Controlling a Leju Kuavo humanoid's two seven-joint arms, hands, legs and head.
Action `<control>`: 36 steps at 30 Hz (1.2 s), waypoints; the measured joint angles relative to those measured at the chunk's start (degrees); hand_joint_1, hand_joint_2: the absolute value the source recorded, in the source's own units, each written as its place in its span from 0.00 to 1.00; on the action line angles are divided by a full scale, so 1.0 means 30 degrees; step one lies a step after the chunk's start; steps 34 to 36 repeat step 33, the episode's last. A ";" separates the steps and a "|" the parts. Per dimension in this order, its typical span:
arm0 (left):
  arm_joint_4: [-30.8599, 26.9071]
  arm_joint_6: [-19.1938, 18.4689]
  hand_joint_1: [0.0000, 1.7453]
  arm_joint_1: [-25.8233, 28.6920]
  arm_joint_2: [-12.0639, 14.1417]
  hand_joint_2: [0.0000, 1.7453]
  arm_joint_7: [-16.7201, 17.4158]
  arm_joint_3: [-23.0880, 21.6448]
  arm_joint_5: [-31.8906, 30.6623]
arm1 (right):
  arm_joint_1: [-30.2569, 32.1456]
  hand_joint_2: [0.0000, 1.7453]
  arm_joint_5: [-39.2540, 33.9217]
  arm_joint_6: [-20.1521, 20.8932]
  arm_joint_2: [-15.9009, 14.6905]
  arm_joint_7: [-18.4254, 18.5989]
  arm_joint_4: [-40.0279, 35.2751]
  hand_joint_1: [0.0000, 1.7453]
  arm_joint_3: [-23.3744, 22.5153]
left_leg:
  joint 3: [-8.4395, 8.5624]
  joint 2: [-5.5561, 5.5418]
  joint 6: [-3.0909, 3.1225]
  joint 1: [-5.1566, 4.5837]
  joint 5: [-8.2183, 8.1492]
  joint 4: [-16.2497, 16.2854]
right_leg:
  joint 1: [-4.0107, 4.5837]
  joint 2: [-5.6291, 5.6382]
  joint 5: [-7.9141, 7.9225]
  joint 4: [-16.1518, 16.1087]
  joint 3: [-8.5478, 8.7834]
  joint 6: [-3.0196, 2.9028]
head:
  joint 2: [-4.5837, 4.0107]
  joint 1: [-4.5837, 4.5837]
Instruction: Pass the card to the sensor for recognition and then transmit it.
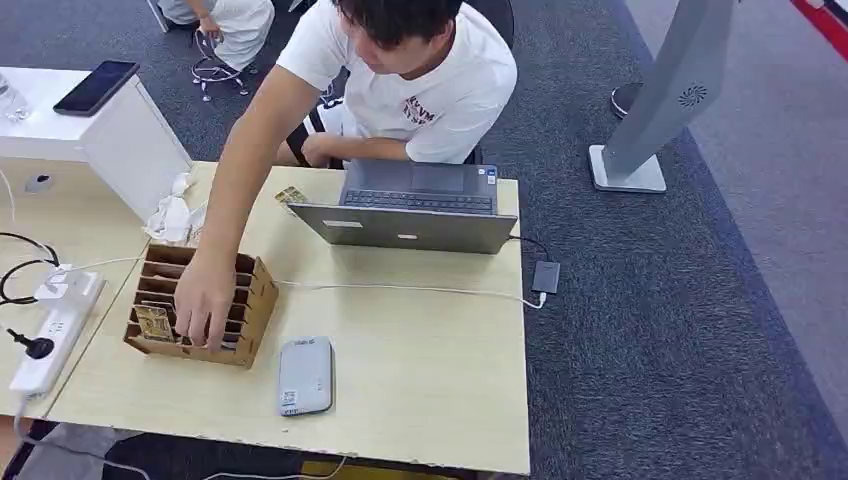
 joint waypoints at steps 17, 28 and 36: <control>1.2988 0.2095 0.00 -0.1158 -0.3838 0.00 -0.2696 0.0475 -0.2835 | -0.0072 0.00 0.1087 -0.0780 -0.0015 0.1283 0.0000 0.00 0.0204 | 0.0042 -0.0009 0.0044 -0.0030 0.0001 0.0016 | -0.0040 -0.0008 0.0021 -0.0010 0.0030 0.0058 | 0.0000 0.0007; 1.6352 0.1229 0.00 -0.1366 -0.3757 1.00 -0.0126 -0.0767 -0.4444 | -0.0082 1.00 0.1590 -0.0780 -0.0094 0.2055 -0.0037 0.00 0.0525 | 0.0041 -0.0007 0.0044 -0.0020 0.0001 0.0016 | -0.0026 -0.0006 0.0021 -0.0013 0.0033 0.0059 | 0.0000 0.0007; 1.6870 0.0740 0.00 -0.1138 -0.3349 0.00 0.0568 -0.3928 -0.5444 | 0.0155 0.00 0.2333 -0.0066 -0.0299 0.2295 -0.0306 0.00 0.0371 | 0.0045 -0.0009 0.0043 -0.0019 0.0001 0.0016 | -0.0025 -0.0007 0.0021 -0.0010 0.0031 0.0058 | 0.0000 0.0014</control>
